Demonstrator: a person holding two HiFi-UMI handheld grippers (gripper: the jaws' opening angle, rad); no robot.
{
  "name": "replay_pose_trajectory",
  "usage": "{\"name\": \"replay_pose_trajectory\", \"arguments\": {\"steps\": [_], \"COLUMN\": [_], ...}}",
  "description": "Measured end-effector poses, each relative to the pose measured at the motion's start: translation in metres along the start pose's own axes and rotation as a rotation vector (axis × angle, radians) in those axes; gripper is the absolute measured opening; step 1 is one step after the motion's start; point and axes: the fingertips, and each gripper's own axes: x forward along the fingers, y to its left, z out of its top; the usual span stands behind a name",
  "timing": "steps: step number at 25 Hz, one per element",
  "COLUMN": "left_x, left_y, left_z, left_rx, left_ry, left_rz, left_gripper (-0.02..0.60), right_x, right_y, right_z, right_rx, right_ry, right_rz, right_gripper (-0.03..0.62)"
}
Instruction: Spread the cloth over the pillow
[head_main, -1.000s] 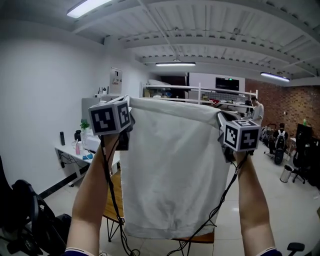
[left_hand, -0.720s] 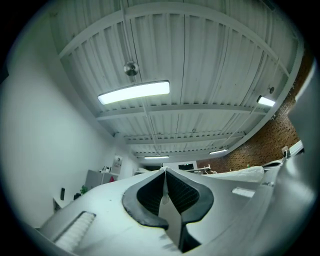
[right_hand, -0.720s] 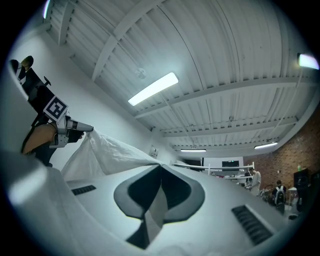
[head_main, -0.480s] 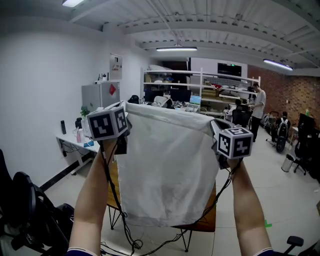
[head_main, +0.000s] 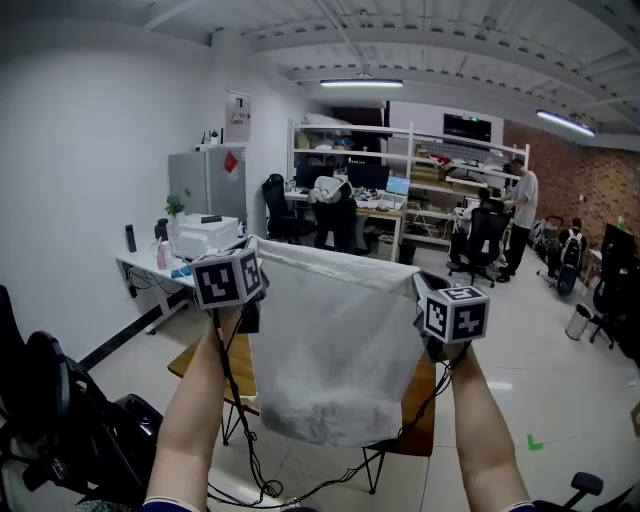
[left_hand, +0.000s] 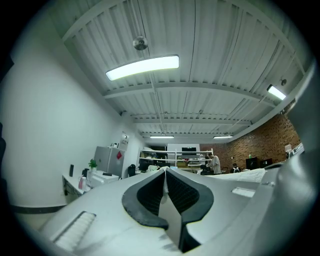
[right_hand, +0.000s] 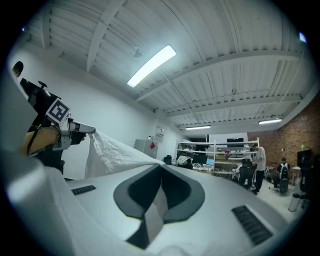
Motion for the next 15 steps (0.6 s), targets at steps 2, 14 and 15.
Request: {"name": "replay_pose_trajectory", "arguments": {"steps": [2,14,15], "left_x": [0.003,0.030,0.032], "left_y": [0.002,0.006,0.006], "left_z": [-0.013,-0.081,-0.085], "left_rx": [-0.006,-0.017,-0.016], "left_ry": [0.007,0.132,0.137], "left_rz": [-0.004,-0.006,-0.005], "left_gripper": [0.014,0.014,0.014], "right_x": [0.004,0.025,0.027], "right_y": [0.002,-0.003,-0.003], "right_z": [-0.016,-0.091,-0.094], "right_rx": [0.014,0.078,0.081], "right_ry": [0.022,0.153,0.159], "right_rz": [0.005,0.002,0.002], "right_gripper": [0.020,0.020,0.020]}}
